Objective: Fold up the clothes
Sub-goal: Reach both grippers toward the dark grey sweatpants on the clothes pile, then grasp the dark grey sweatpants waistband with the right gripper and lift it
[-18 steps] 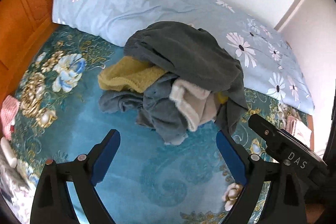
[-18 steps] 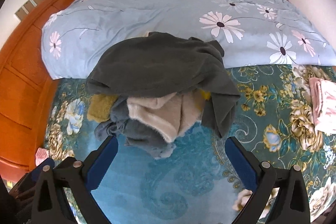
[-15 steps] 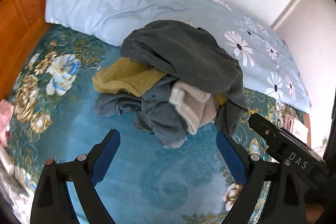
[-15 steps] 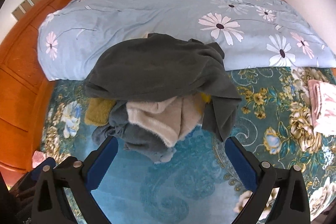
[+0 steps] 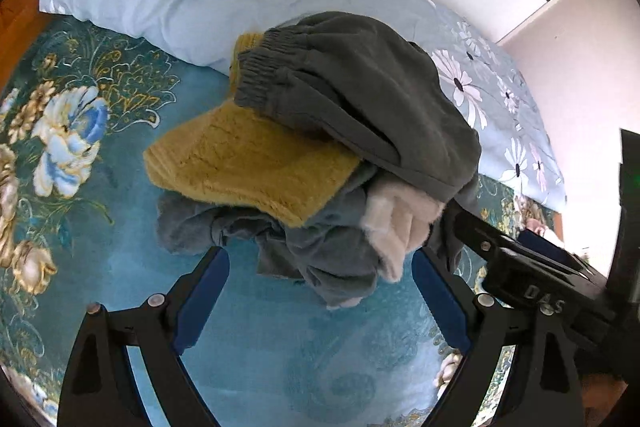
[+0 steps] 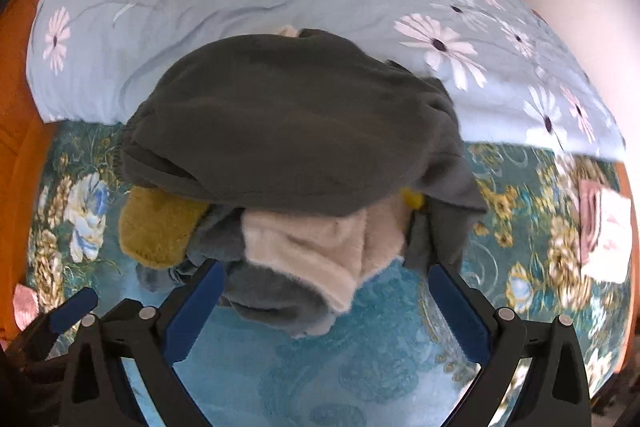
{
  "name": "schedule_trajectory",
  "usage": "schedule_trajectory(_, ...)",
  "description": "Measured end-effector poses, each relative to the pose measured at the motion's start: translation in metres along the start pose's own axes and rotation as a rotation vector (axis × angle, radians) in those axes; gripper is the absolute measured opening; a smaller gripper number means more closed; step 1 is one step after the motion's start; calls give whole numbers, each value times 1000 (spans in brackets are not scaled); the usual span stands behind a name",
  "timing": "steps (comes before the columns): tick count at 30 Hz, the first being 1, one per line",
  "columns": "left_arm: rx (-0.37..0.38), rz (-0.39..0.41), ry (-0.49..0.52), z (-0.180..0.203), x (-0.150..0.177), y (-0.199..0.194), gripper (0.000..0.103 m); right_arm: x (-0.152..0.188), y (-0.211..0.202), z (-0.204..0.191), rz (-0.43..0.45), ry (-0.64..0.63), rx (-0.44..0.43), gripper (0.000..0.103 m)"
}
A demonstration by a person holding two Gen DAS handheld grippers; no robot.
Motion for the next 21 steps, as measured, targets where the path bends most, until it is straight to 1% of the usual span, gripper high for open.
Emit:
schedule_trajectory(1,-4,4,-3,-6,-3,1,93,-5,5,-7,-2,-34,3,103)
schedule_trajectory(4,-10,23,-15,-29,-11,-1,93,-26,15,-38,26,-146,-32,103)
schedule_trajectory(6,-9,21,-56,-47,-12,-2,93,-36,23,-64,42,-237,-46,103)
schedule_trajectory(9,-16,23,-117,-70,-12,-6,93,-44,36,-95,38,-329,-60,103)
schedule_trajectory(11,-13,27,-142,-80,-19,-9,93,-52,44,-108,49,-371,-18,103)
schedule_trajectory(14,-45,28,-152,-97,-16,-15,93,-63,53,-117,74,-428,49,101)
schedule_trajectory(15,-46,31,-152,-100,-16,-16,93,-65,55,-118,77,-447,66,98)
schedule_trajectory(17,-69,18,-157,-107,-11,-18,93,-70,57,-116,61,-477,85,76)
schedule_trajectory(18,-74,13,-160,-109,-8,-19,93,-72,56,-114,49,-485,83,71)
schedule_trajectory(19,-77,9,-163,-110,-5,-20,93,-70,54,-110,43,-480,59,59)
schedule_trajectory(20,-79,6,-166,-111,-2,-22,93,-73,51,-107,41,-474,29,51)
schedule_trajectory(21,-77,7,-168,-111,0,-23,93,-75,45,-103,42,-464,7,38)
Point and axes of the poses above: each gripper's, at about its wrist camera, not at the fingertips, and y roughly the way its jaws point, z to its right, x to its underside, the point moved 5 cm from there along y, roughly the way its jaws point, and after that the axes turned 11 degrees about -y, right-handed, at the moved point
